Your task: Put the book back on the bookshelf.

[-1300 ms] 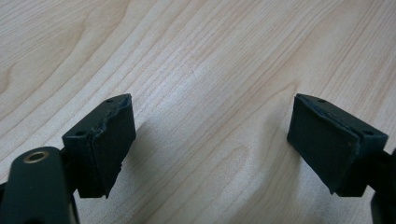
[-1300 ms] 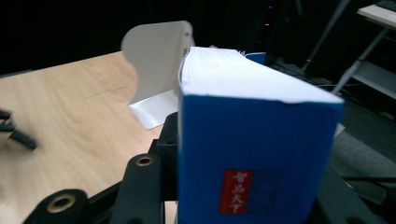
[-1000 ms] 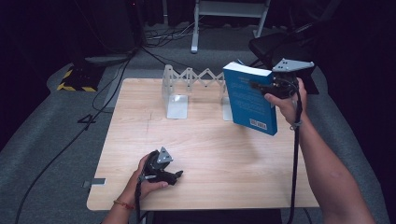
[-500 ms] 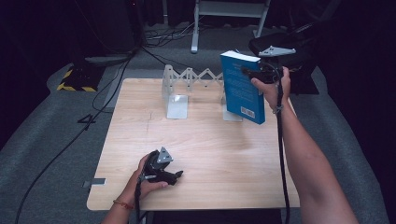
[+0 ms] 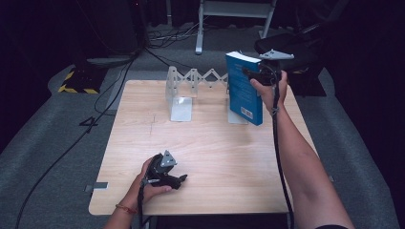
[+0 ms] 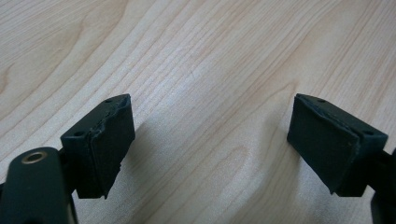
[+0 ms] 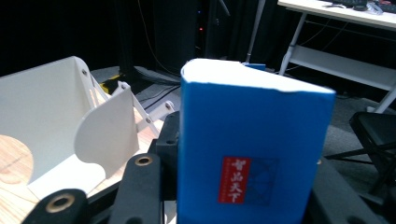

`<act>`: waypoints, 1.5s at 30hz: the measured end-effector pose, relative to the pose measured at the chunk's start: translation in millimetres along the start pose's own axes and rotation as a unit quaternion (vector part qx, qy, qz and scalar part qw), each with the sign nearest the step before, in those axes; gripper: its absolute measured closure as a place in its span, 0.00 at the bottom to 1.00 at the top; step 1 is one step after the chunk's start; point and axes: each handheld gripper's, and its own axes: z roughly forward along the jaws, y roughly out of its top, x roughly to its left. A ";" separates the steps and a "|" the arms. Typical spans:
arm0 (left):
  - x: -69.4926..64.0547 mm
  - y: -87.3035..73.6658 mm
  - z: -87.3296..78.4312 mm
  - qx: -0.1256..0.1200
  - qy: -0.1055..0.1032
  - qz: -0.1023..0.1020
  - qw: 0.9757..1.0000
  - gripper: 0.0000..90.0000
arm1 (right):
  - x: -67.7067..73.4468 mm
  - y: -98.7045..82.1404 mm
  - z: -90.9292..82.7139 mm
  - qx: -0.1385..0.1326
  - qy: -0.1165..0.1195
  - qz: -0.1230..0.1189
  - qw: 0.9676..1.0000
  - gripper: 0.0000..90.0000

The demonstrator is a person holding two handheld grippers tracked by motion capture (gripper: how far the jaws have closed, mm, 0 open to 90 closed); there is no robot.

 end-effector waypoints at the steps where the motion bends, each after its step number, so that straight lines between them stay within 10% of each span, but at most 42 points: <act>1: 0.0 0.0 0.0 0.000 0.000 0.000 1.000 0.17 | -0.4 -5.2 0.8 -0.003 0.002 0.002 1.000 0.68; 13: 0.1 0.2 0.2 -0.001 -0.002 0.005 1.000 0.17 | -2.0 -33.4 -20.4 -0.033 0.019 0.016 0.999 0.67; 29: 0.7 1.1 1.5 -0.001 -0.009 0.007 1.000 0.17 | -15.1 -54.6 -54.7 0.025 0.055 0.020 0.998 0.66; 40: 0.7 1.0 1.5 -0.001 -0.008 0.008 1.000 0.17 | -13.5 -28.8 -46.7 0.101 0.055 -0.013 0.993 0.59; 45: 0.6 1.0 1.5 -0.001 -0.009 0.007 1.000 0.17 | -14.7 -11.8 -36.6 0.178 0.064 0.002 0.982 0.60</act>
